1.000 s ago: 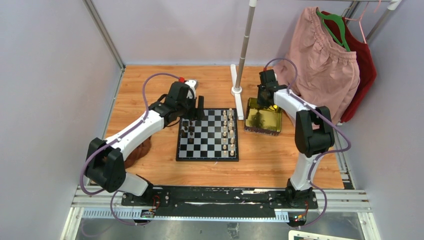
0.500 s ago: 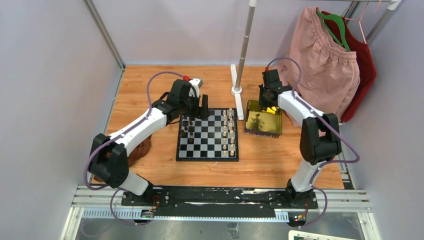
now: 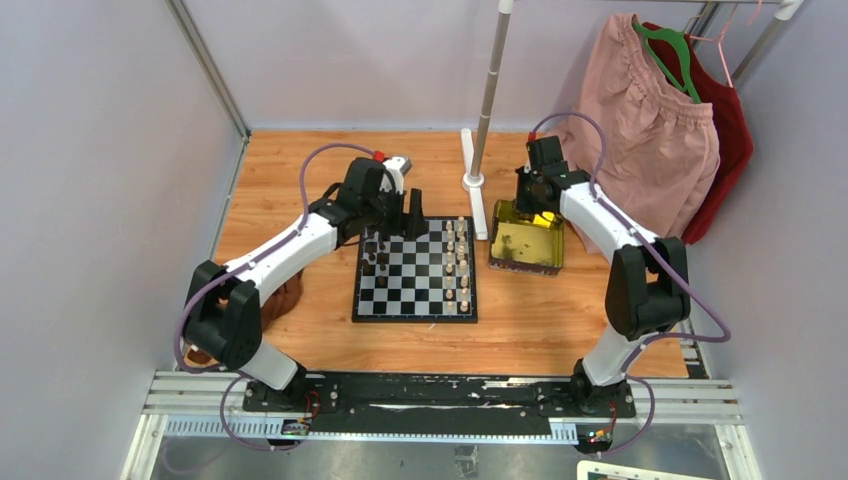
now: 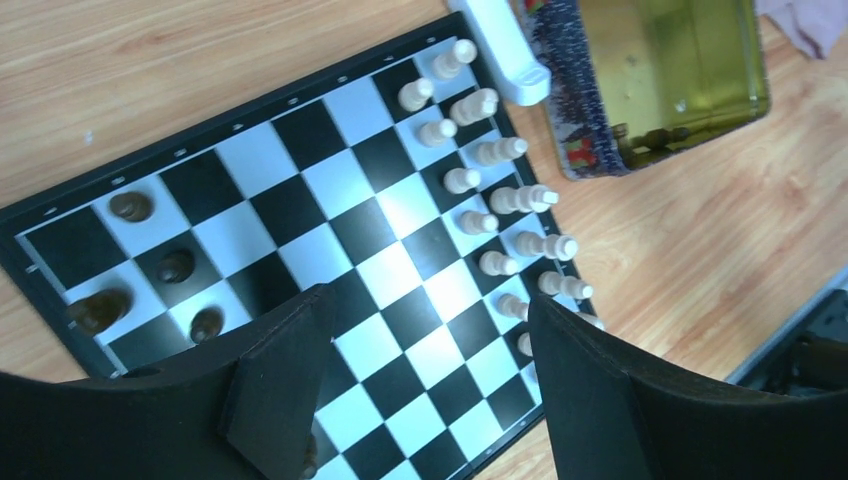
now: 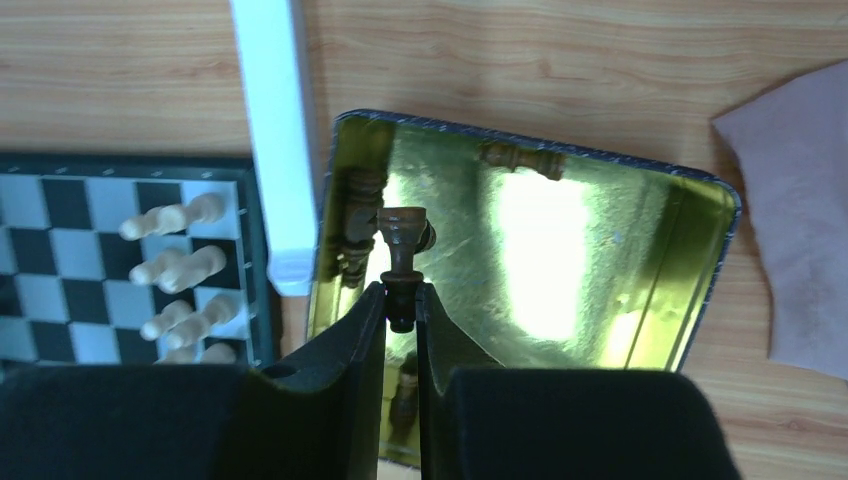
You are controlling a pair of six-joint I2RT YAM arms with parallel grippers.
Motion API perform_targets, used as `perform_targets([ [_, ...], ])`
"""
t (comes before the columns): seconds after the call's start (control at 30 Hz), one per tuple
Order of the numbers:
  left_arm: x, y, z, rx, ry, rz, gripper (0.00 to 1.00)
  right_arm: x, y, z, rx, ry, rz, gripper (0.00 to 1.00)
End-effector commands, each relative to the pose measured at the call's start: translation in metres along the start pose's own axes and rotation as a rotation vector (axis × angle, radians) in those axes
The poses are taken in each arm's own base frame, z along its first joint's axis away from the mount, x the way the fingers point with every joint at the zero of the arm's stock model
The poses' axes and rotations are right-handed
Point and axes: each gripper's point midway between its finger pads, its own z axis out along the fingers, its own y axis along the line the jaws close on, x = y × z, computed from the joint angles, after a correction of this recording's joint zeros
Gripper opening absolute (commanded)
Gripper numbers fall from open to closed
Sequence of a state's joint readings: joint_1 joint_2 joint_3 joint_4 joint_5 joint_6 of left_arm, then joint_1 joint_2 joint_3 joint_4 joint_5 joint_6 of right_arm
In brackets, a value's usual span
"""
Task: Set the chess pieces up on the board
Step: Pick up the chess piece from the storage box.
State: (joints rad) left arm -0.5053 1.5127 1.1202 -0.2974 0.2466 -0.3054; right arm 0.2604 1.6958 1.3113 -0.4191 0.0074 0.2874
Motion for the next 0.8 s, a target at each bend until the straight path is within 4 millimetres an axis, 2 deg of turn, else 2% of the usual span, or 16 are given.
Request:
perform_targets([
  [0.0,-0.020,-0.028,0.005,0.150,-0.058,-0.012,0.76,-0.015,0.040,-0.039,-0.169,-0.038,0.007,0.00],
  [0.17,-0.029,-0.052,0.003,0.296,-0.104,-0.009,0.77,-0.017,0.072,-0.072,-0.318,-0.042,0.042,0.00],
  [0.4,-0.041,-0.076,-0.004,0.435,-0.157,0.005,0.77,-0.011,0.107,-0.113,-0.487,-0.031,0.093,0.00],
  [0.57,-0.046,-0.090,-0.008,0.528,-0.187,-0.005,0.77,-0.005,0.130,-0.133,-0.593,-0.007,0.124,0.00],
  [0.77,-0.052,-0.105,-0.017,0.633,-0.236,-0.027,0.77,-0.001,0.147,-0.144,-0.677,0.015,0.160,0.00],
])
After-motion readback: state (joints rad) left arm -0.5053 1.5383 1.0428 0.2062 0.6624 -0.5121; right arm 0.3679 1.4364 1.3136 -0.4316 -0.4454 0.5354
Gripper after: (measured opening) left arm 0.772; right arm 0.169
